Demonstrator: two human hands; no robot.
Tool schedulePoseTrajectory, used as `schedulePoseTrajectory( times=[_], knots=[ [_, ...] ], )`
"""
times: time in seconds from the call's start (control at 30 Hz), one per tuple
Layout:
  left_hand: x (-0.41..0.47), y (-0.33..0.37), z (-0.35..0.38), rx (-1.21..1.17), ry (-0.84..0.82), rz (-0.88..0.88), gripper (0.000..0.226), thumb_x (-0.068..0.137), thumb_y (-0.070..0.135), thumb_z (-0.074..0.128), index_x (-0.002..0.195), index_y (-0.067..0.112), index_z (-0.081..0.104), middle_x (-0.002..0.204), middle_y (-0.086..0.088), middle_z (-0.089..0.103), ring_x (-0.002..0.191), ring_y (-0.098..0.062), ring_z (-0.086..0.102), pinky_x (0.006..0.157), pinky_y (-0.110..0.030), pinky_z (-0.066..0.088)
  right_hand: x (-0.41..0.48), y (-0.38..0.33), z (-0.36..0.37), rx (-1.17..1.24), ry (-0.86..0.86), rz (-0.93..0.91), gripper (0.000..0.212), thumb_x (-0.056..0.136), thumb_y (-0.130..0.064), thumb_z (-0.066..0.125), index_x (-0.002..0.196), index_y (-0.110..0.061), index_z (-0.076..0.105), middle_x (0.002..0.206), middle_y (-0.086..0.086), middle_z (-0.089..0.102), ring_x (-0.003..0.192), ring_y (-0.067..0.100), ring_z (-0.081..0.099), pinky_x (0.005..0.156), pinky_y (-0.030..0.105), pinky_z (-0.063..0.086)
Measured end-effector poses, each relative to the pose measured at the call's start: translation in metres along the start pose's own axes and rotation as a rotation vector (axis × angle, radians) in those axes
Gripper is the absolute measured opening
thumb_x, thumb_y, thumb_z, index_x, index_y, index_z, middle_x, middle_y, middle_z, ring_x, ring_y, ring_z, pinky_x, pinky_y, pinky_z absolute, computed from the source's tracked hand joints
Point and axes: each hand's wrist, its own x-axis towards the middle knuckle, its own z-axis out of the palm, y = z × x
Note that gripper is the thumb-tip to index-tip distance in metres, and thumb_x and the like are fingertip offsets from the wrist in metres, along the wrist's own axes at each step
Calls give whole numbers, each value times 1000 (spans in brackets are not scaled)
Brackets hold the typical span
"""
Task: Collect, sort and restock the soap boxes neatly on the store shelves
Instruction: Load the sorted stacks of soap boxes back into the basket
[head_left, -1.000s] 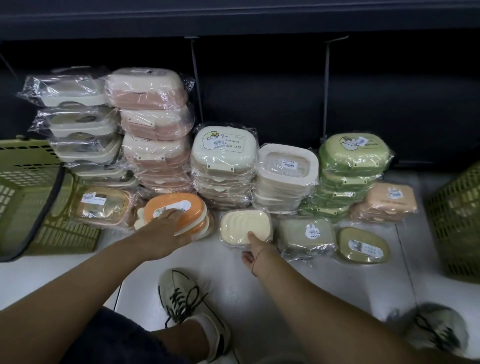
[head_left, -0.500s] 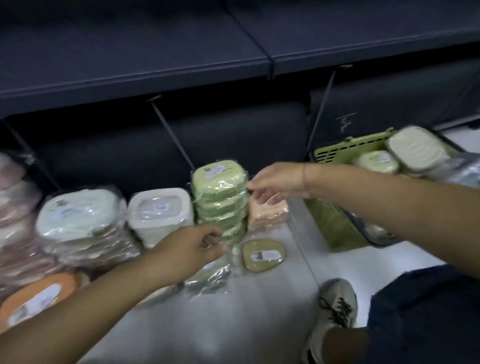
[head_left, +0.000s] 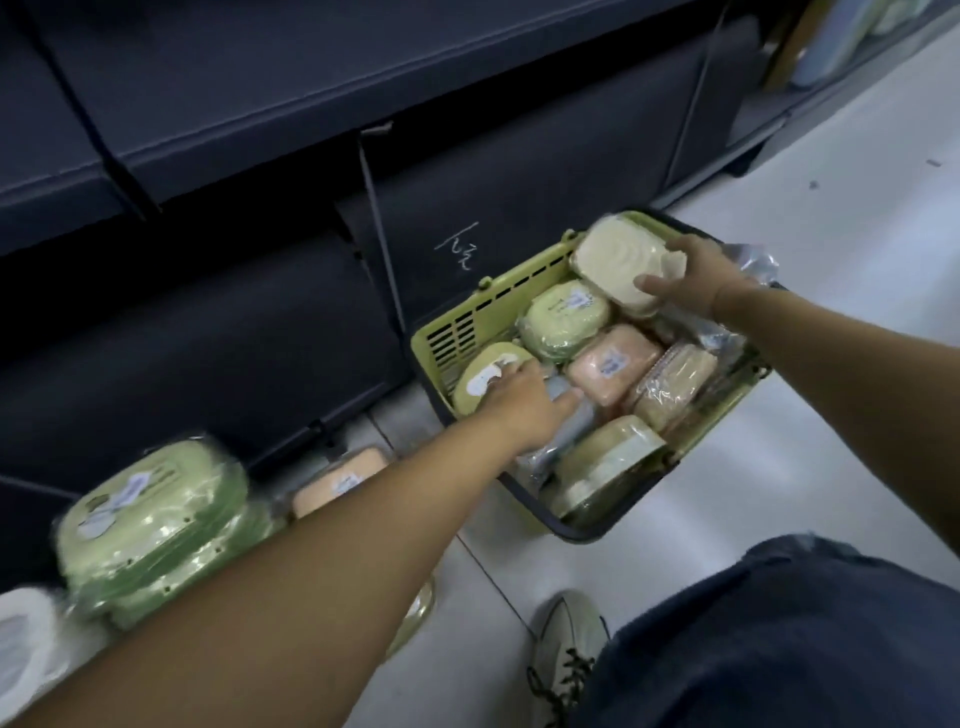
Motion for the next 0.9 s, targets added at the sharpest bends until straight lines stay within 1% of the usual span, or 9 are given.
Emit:
schedulePoseTrajectory(
  times=[0.1,0.2,0.3,0.37,0.5,0.6,0.73,0.8,0.9],
  knots=[
    [30,-3,10,28,-128,-167,78,99,54,41,154,6,14,159,-17,20,143,-35,27,111,-38,29,34,3,12,-24,28,15,84,84,-41,70,148,-7,28,150,18,33,137,34,34,113,40,29],
    [45,-11,20,95,-238,-245,81,99,57,39,154,4,12,157,-19,24,141,-35,30,110,-40,30,61,1,25,-90,13,81,91,83,-48,69,147,-2,23,149,22,34,137,36,35,113,42,31],
    [57,-22,30,77,-293,-305,103,87,66,55,154,4,5,158,-17,23,141,-35,31,112,-42,32,75,-1,34,-215,21,161,104,76,-57,73,148,-4,19,149,23,35,137,39,35,110,45,31],
    [61,-26,30,85,-319,-297,112,77,72,62,154,6,13,157,-14,28,139,-33,37,110,-40,36,80,-2,37,-269,41,178,111,67,-60,79,147,-6,23,148,22,37,137,38,35,110,46,32],
    [59,-27,21,72,-338,-292,108,71,65,73,150,6,28,150,-12,40,132,-32,44,104,-37,41,81,1,43,-266,66,191,107,59,-61,83,140,-12,34,142,19,45,135,37,39,110,50,34],
    [53,-25,19,-48,-239,-228,89,63,49,88,132,9,48,128,-6,57,117,-28,55,99,-37,48,71,3,46,-192,84,156,98,67,-47,84,142,-14,31,141,15,48,134,34,42,113,49,30],
    [28,-16,-4,-109,12,-123,69,65,38,89,121,15,55,116,-3,61,104,-25,60,86,-34,52,41,-9,35,114,135,95,87,69,-28,86,140,-16,37,139,7,51,128,29,46,106,40,34],
    [6,-22,-26,-266,90,-104,65,64,34,90,117,16,57,112,-1,64,101,-22,63,89,-37,54,17,-23,24,357,160,75,79,71,-23,84,137,-17,40,134,3,51,119,23,50,94,29,42],
    [-50,-46,-62,-475,165,-58,51,66,30,89,108,19,62,102,3,69,93,-15,67,86,-33,55,-23,-50,6,527,121,-7,76,73,-24,84,136,-15,42,123,1,52,104,16,54,67,16,47]
  ],
)
